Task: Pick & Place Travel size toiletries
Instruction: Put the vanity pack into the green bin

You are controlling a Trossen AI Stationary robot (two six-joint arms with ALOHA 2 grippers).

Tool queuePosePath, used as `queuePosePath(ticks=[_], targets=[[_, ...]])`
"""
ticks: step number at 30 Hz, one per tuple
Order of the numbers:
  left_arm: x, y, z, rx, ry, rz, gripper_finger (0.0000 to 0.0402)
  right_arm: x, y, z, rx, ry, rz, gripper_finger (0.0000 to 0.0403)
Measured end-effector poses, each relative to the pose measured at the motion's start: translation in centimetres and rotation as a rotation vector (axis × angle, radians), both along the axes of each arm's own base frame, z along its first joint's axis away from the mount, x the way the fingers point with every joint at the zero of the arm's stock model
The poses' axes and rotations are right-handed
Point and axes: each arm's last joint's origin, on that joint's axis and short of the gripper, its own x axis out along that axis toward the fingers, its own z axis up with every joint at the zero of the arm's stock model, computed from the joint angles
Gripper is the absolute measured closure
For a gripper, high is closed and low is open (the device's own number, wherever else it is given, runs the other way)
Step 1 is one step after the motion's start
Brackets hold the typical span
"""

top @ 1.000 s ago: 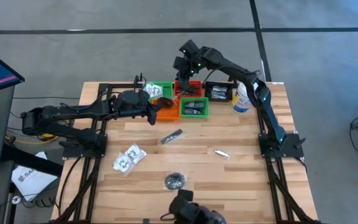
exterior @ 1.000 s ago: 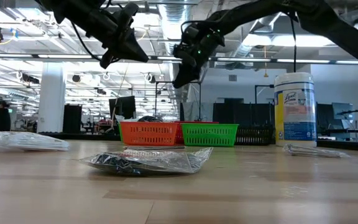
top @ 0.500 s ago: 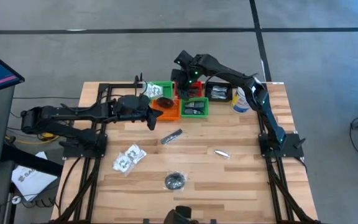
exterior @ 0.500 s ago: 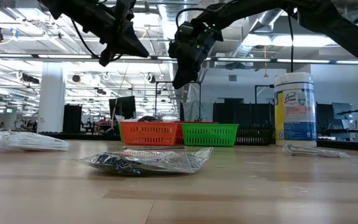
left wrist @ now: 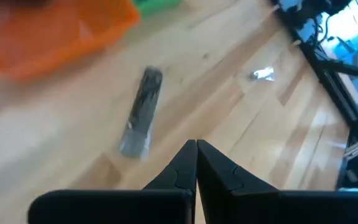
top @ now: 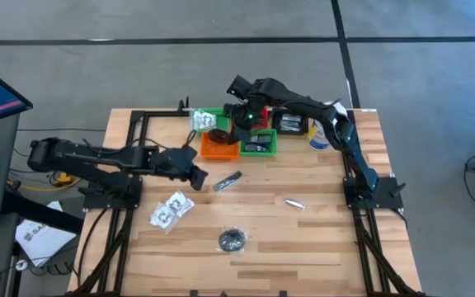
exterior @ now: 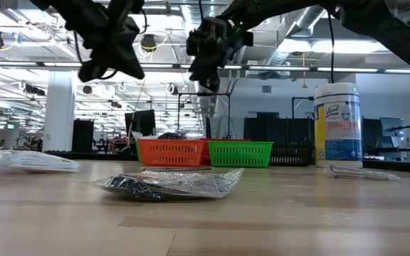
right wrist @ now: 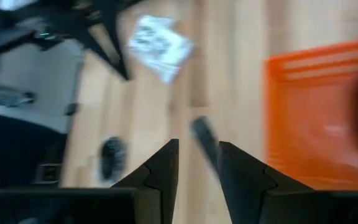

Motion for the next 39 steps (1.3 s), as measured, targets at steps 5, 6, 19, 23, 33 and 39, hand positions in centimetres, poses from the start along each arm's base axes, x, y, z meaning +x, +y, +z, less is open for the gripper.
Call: queuePosePath(ticks=[5, 6, 19, 23, 33, 39], targets=[[-0.2, -2.1, -0.3, -0.133, 0.005, 0.042, 0.0401, -0.1, 2.5, 0.8, 0.080, -0.023, 0.082, 0.0300], [-0.2, -2.6, -0.3, -0.159, 0.003, 0.051, 0.0401, -0.3, 3.1, 1.0, 0.091, -0.022, 0.102, 0.0300], [-1.2, -7.3, -2.2, -0.316, 0.115, 0.183, 0.0401, -3.1, 10.0, 1.4, 0.074, -0.020, 0.323, 0.0300], [-1.0, -8.3, -3.6, -0.381, 0.215, 0.188, 0.0401, -3.8, 10.7, 1.2, 0.076, -0.011, 0.343, 0.0300], [-2.2, -9.3, -5.8, -0.414, 0.453, 0.294, 0.0401, -3.8, 10.9, 0.9, 0.076, -0.008, 0.346, 0.0300], [-4.0, -8.5, -6.2, -0.394, 0.639, 0.441, 0.0401, -3.7, 10.8, 1.0, 0.072, -0.017, 0.346, 0.0300]])
